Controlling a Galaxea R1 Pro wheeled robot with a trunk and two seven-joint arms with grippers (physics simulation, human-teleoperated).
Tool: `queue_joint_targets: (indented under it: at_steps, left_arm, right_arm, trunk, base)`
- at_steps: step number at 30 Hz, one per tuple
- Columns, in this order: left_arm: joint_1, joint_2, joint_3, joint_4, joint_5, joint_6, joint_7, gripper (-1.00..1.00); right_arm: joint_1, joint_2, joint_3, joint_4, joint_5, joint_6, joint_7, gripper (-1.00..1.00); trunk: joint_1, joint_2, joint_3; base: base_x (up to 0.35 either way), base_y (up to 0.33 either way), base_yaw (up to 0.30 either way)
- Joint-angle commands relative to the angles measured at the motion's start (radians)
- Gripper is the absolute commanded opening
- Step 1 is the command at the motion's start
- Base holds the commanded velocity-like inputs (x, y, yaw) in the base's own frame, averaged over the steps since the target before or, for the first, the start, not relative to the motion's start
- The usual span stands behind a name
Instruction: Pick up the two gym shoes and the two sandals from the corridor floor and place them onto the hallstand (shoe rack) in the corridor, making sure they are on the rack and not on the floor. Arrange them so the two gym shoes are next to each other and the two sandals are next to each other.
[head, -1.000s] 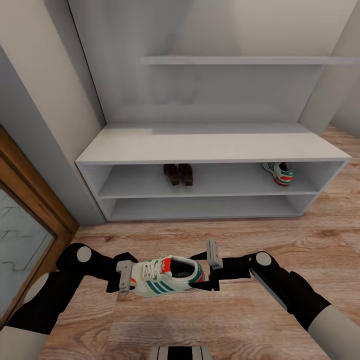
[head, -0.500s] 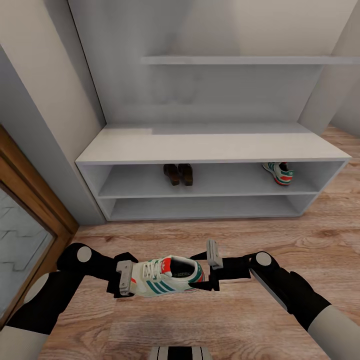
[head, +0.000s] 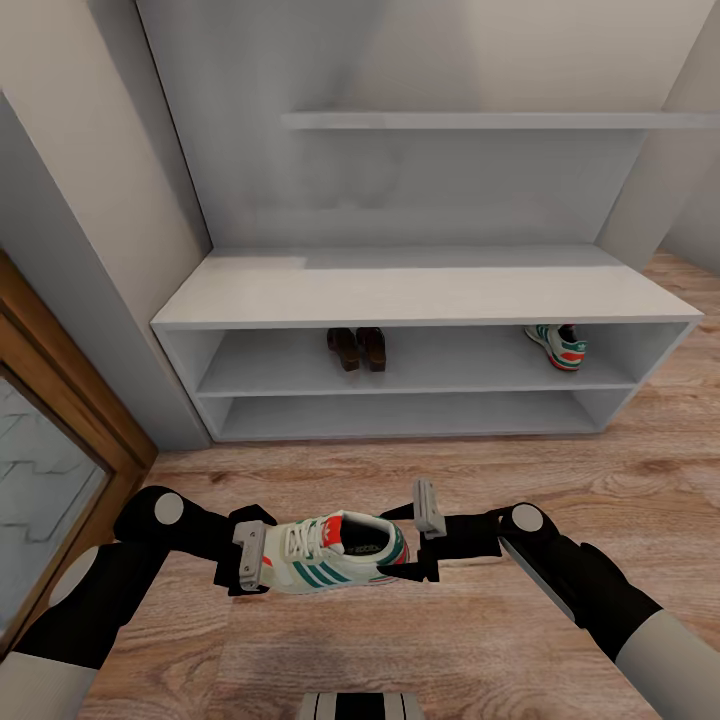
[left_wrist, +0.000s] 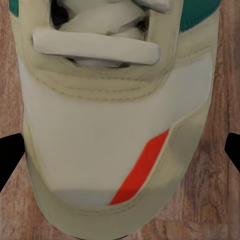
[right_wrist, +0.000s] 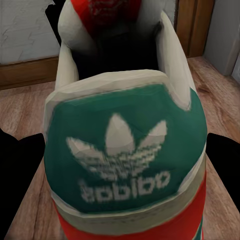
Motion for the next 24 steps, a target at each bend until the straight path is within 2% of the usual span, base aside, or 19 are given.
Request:
queue_joint_targets:
  at_steps: [1, 24]
  left_arm:
    - [0.000, 0.000, 0.000, 0.000, 0.000, 0.000, -0.001, 1.00]
    - [0.000, 0.002, 0.000, -0.002, 0.007, 0.000, -0.002, 1.00]
  right_arm:
    - [0.000, 0.000, -0.001, 0.000, -0.004, 0.002, 0.000, -1.00]
    - [0.000, 0.001, -0.001, 0.000, -0.002, 0.002, -0.001, -1.00]
  trunk:
    - [0.000, 0.000, 0.000]
    - [0.000, 0.000, 0.000]
  base:
    - [0.000, 0.000, 0.000]
    - [0.000, 0.000, 0.000]
